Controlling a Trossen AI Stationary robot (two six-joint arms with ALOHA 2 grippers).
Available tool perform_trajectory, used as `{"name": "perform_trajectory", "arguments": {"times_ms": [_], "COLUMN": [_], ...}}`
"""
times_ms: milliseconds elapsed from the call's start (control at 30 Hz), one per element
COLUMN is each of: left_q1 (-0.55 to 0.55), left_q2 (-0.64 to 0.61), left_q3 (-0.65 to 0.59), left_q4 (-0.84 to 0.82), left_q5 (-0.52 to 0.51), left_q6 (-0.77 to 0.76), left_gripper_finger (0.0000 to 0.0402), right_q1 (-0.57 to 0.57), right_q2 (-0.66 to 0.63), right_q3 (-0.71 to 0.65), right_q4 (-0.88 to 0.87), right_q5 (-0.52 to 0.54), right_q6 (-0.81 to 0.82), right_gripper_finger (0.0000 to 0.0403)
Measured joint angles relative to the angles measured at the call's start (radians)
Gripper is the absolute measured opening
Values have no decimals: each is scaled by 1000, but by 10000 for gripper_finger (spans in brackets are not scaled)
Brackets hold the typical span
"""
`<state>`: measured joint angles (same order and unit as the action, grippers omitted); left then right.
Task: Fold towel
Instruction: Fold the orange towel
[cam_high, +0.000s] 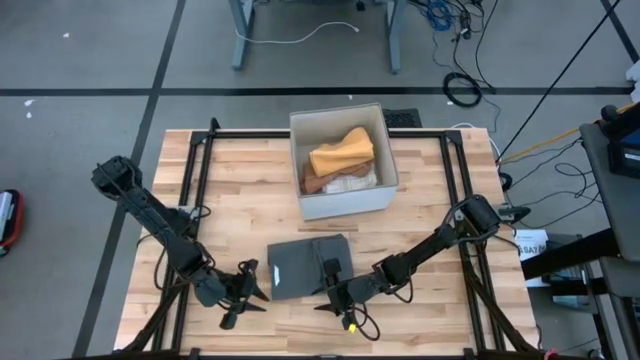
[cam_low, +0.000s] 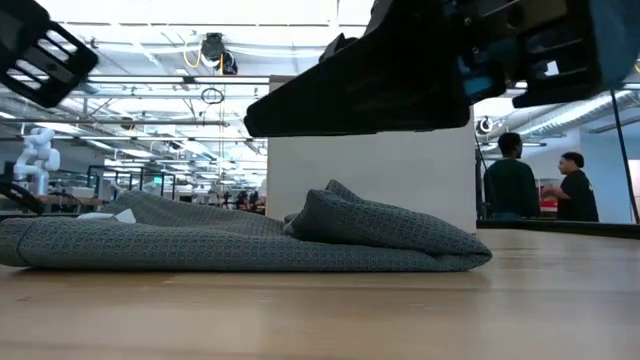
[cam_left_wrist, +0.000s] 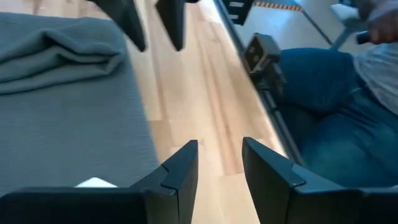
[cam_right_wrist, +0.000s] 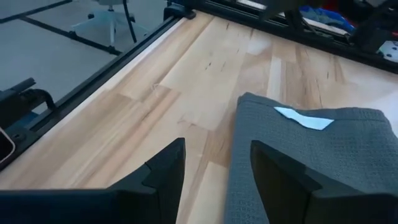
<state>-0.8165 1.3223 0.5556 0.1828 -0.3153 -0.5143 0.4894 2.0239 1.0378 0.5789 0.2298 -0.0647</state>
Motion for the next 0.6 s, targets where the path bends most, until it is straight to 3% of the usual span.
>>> {"name": "perform_trajectory", "arguments": {"times_ms": [167, 333, 433, 600], "left_q1": [-38, -58, -40, -16], "left_q2": [0, 0, 0, 0], "left_q3": [0, 0, 0, 0], "left_q4": [37, 74, 74, 73], "left_q5": [1, -52, -113, -115], "left_q6": [-9, 35, 54, 53], "left_gripper_finger": [131, 131, 131, 131], "right_q1": [-6, -19, -29, -44], "right_q2": [0, 2, 2, 2], "right_q3": [0, 0, 0, 0], "right_q4": [1, 2, 4, 17], "right_q5": [-8, -88, -98, -98], "right_q6": [0, 30, 28, 26], "right_gripper_finger": [171, 171, 171, 171]}}
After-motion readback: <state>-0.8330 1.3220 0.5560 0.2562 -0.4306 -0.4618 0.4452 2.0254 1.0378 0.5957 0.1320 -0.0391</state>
